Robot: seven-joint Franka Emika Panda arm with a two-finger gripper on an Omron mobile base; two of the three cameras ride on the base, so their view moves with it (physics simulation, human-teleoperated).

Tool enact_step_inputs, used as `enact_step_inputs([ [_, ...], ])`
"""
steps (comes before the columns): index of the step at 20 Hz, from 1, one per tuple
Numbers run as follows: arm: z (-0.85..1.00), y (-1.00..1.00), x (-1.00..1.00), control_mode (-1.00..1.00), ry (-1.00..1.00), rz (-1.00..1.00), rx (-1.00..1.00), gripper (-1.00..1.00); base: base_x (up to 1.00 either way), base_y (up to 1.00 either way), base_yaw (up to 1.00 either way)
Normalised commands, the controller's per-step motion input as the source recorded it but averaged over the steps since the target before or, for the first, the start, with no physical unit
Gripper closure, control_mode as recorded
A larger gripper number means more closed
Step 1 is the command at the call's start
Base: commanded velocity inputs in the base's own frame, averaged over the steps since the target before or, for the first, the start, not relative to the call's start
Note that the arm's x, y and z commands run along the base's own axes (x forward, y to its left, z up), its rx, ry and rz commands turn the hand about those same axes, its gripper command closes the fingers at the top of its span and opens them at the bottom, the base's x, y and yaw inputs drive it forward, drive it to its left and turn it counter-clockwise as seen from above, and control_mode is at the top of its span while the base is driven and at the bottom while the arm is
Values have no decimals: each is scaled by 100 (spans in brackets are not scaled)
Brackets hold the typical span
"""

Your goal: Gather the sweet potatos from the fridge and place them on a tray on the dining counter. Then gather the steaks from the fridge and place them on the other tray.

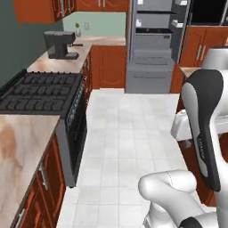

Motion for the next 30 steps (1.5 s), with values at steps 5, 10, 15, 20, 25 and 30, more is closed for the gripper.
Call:
enact_step_inputs([
  [5,0,0,0,100,0,0,0,-100,100,19,-10],
  [10,0,0,0,100,0,0,0,-100,100,1,-31],
  [15,0,0,0,100,0,0,0,-100,100,42,-16],
  [20,0,0,0,100,0,0,0,-100,100,58,-3],
  [25,0,0,0,100,0,0,0,-100,100,25,0],
  [30,0,0,0,100,0,0,0,-100,100,3,-3],
])
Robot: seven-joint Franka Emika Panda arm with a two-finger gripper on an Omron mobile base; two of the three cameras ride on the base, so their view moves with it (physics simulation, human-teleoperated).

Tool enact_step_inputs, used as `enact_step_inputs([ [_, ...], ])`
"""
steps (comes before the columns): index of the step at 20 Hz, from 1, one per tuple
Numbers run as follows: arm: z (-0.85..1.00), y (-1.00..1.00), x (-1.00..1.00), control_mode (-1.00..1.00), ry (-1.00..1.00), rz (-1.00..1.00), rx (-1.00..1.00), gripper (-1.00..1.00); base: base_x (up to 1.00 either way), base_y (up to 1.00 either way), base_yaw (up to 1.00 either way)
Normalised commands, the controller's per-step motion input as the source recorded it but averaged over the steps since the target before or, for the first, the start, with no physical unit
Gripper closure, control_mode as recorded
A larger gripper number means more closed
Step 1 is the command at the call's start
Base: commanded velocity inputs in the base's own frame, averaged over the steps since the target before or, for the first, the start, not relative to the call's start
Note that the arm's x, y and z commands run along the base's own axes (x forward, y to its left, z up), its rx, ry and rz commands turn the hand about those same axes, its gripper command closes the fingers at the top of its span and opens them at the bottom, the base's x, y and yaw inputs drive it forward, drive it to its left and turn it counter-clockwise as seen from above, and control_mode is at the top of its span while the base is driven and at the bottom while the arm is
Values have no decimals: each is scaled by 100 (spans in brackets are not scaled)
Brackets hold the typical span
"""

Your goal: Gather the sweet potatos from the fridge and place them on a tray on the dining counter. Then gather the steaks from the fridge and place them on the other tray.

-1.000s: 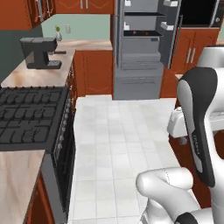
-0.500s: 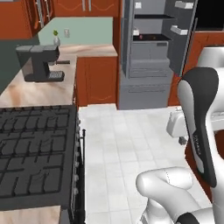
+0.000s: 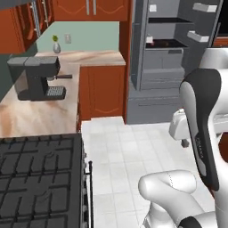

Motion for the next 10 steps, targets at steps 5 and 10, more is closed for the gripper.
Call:
enact_step_inputs([
  [5,0,0,0,100,0,0,0,-100,87,-38,-17],
  [10,0,0,0,100,0,0,0,-100,71,-30,-38],
])
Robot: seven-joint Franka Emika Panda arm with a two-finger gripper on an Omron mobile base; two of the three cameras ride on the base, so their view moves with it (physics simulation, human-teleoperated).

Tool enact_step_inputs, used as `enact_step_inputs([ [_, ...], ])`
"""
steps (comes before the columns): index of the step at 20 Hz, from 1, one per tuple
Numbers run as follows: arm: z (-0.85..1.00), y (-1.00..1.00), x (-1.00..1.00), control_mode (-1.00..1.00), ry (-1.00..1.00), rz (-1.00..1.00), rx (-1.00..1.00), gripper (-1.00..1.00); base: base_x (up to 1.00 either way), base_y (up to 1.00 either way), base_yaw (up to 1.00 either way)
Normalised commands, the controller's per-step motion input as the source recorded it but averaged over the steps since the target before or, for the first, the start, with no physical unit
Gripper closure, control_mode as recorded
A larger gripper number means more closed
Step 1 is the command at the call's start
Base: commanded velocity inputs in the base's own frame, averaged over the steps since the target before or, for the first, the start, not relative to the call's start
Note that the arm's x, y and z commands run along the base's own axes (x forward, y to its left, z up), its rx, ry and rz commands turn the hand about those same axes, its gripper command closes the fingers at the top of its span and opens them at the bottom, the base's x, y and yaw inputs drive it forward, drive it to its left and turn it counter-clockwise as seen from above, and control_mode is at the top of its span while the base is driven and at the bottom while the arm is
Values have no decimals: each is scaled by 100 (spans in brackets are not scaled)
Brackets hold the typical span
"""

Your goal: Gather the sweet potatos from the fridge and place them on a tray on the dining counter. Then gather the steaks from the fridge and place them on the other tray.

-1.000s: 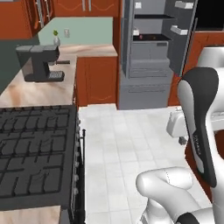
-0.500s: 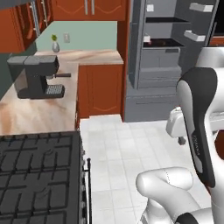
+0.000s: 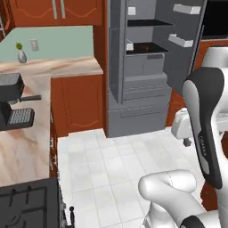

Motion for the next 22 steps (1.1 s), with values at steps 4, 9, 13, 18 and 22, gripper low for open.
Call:
enact_step_inputs([
  [4,0,0,0,100,0,0,0,-100,69,0,-40],
  [9,0,0,0,100,0,0,0,-100,74,0,-38],
  [13,0,0,0,100,0,0,0,-100,98,0,-31],
  [18,0,0,0,100,0,0,0,-100,100,-34,-11],
  [22,0,0,0,100,0,0,0,-100,100,-55,-1],
])
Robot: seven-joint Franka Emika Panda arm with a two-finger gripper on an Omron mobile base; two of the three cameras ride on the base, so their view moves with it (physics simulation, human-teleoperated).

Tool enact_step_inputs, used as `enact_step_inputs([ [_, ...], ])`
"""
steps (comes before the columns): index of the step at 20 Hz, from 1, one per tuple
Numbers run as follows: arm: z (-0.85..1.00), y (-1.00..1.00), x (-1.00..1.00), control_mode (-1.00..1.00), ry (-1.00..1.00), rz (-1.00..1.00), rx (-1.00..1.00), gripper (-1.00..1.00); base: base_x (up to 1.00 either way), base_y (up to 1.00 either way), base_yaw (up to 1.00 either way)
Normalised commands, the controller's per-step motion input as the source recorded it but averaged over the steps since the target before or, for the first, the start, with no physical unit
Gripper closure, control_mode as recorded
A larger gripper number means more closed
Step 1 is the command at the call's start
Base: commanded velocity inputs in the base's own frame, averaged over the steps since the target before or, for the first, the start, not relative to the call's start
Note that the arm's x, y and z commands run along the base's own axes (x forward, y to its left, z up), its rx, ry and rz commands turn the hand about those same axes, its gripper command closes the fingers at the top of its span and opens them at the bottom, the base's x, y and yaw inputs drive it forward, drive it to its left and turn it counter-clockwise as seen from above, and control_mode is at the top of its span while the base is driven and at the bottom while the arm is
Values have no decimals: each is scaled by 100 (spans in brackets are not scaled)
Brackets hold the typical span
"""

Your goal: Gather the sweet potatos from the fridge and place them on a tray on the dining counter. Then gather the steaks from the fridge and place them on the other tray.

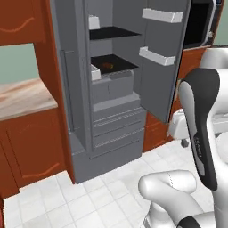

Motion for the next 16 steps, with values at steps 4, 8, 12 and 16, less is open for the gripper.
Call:
enact_step_inputs([
  [4,0,0,0,100,0,0,0,-100,99,-28,0],
  [8,0,0,0,100,0,0,0,-100,97,-6,0],
  [12,0,0,0,100,0,0,0,-100,97,-21,7],
  [16,0,0,0,100,0,0,0,-100,86,-52,16],
])
